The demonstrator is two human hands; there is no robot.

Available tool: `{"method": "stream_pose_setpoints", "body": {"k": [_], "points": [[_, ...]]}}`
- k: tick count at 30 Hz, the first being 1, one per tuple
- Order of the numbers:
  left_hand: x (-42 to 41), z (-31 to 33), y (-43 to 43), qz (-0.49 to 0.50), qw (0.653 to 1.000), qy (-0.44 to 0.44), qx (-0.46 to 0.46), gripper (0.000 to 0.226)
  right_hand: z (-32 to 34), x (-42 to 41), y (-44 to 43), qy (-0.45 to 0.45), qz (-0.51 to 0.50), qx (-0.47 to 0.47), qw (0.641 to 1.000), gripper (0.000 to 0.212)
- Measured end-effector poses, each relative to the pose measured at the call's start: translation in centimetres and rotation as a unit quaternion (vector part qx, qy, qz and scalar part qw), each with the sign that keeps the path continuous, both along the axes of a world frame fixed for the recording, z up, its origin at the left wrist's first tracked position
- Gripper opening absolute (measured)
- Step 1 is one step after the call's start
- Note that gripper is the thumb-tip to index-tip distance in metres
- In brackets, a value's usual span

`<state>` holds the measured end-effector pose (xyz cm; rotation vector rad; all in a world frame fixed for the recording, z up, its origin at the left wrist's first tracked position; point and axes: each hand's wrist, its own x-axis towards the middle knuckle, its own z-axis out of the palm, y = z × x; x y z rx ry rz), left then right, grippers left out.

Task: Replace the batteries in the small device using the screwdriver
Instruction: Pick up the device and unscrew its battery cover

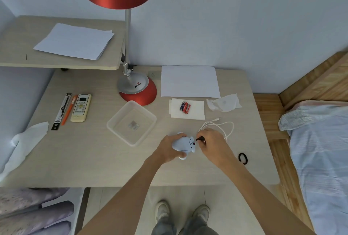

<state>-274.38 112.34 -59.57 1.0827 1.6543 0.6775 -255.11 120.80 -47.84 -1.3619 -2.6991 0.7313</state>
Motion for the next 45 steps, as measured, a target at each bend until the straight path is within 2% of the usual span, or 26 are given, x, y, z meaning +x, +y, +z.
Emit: {"method": "stream_pose_setpoints", "body": {"k": [9,16,22,31,39,41,45], "points": [[0.2,0.1,0.2,0.006,1.0,-0.011,-0.001,0.07,-0.6,0.0,0.0,-0.009,0.002,-0.018,1.0,0.011],[0.6,0.0,0.4,0.037,0.997,-0.065,0.0,0.075,-1.3,0.5,0.0,-0.04,0.016,-0.034,0.998,0.006],[0.8,-0.4,0.3,0.027,0.998,-0.05,-0.028,0.083,-1.9,0.9,0.4,-0.048,0.017,-0.019,0.999,0.006],[0.6,0.5,0.0,0.004,0.998,-0.033,-0.053,0.084,-1.6,-0.2,0.7,-0.102,-0.012,0.029,0.994,0.025],[0.6,1.6,-0.3,0.005,0.996,-0.052,-0.067,0.08,-1.4,0.0,1.6,-0.088,0.01,-0.011,0.996,0.003],[0.6,1.7,-0.3,0.008,0.996,-0.058,-0.073,0.08,-1.5,-0.1,1.7,-0.087,0.009,0.004,0.996,0.007],[0.6,1.9,-0.2,0.01,0.996,-0.055,-0.075,0.08,-1.9,-0.5,1.2,-0.097,-0.018,0.063,0.993,0.027]]}}
